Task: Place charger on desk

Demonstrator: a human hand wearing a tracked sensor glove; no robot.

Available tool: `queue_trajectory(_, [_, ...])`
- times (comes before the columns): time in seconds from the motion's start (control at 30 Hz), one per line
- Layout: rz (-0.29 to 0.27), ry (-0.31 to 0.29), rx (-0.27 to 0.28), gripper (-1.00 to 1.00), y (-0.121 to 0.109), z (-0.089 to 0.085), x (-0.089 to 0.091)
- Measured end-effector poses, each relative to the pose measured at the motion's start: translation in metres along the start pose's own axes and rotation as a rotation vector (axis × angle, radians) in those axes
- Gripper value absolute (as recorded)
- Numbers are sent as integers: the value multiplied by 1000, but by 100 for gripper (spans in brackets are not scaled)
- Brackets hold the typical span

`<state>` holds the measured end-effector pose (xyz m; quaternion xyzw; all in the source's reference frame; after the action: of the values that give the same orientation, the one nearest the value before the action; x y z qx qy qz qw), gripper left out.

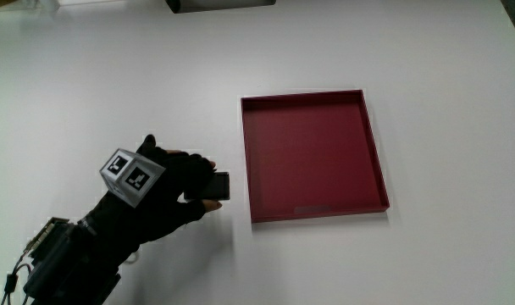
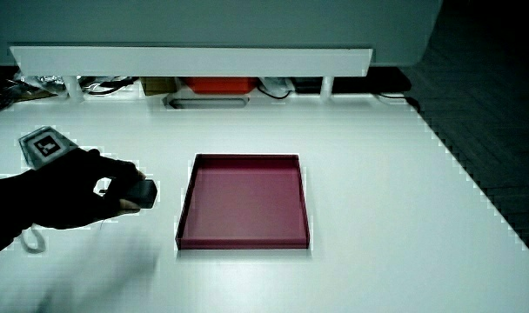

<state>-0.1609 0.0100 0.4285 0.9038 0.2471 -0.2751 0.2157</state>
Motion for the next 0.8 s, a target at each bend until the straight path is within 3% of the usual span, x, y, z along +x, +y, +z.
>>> queue_trajectory(0.03, [26, -9, -14, 0, -2, -3, -3])
queue_trajectory(0.07, [24, 15, -10, 0, -4, -5, -4])
queue_trajectory(0.17, [28, -11, -23, 0, -5, -17, -16])
queue_trajectory(0.27, [85, -11, -70, 0, -7, -28, -23])
queue_trajectory(0.37, [66, 11, -68, 0, -9, -36, -25])
queue_trajectory(0.57, [84, -13, -81, 0, -15, -50, -35])
queue_trajectory(0.6, [84, 9, -88, 0, -15, -49, -33])
queue_trajectory(0.63, [100, -12, -98, 0, -17, -52, -36])
queue_trajectory(0.7, [98, 26, -102, 0, -18, -52, -35])
queue_trajectory(0.8, [102, 12, -106, 0, -19, -58, -40])
